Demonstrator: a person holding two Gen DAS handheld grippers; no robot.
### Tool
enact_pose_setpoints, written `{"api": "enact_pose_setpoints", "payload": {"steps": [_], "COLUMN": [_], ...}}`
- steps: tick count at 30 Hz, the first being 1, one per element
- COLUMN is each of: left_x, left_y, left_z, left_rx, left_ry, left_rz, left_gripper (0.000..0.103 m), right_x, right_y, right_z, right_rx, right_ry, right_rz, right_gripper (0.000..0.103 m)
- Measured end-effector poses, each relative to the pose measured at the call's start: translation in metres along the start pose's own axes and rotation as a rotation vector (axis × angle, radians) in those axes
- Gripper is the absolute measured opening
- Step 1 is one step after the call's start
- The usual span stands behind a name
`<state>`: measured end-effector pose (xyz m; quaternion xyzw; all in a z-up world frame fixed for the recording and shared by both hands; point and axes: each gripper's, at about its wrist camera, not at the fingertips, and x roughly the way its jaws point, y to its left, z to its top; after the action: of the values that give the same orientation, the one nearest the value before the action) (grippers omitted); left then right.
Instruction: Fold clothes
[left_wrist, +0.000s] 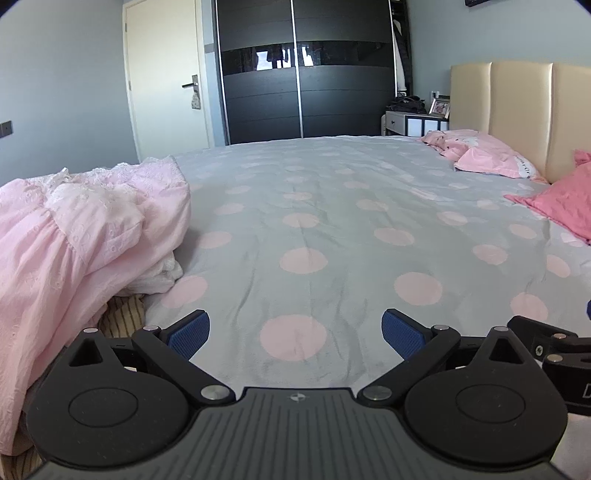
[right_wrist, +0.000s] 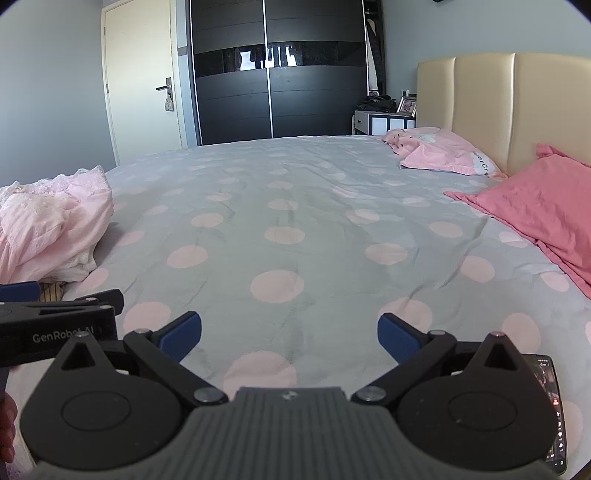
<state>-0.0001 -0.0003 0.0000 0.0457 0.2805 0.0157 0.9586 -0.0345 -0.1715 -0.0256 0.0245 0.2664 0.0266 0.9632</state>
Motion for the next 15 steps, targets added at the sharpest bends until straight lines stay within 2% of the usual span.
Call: {"api": "enact_pose_setpoints", "payload": {"steps": [3,7,15], "left_x": [-0.0015,-0.0078,-0.0017], "left_y": [-0.0035,-0.0057,-0.0029], "left_z": [-0.0008,-0.0022,-0.0005], "left_rx": [0.002,-0.021,-0.008], "left_ry": [0.005,-0.005,0.023], "left_rz": [0.021,-0.015,-0.035], "left_gripper": [0.102,0.102,0.102], "right_x": [0.0,0.0,-0.0052], "right_y": [0.003,0.007,0.0075], "right_z": [0.0027,0.0063,0.0047], "right_rx": [-0.003,-0.006,-0.014], "right_ry": [0.0,0.0,-0.004], "right_rz": [0.001,0.003,0.012], "right_gripper": [0.102,0.102,0.102]}}
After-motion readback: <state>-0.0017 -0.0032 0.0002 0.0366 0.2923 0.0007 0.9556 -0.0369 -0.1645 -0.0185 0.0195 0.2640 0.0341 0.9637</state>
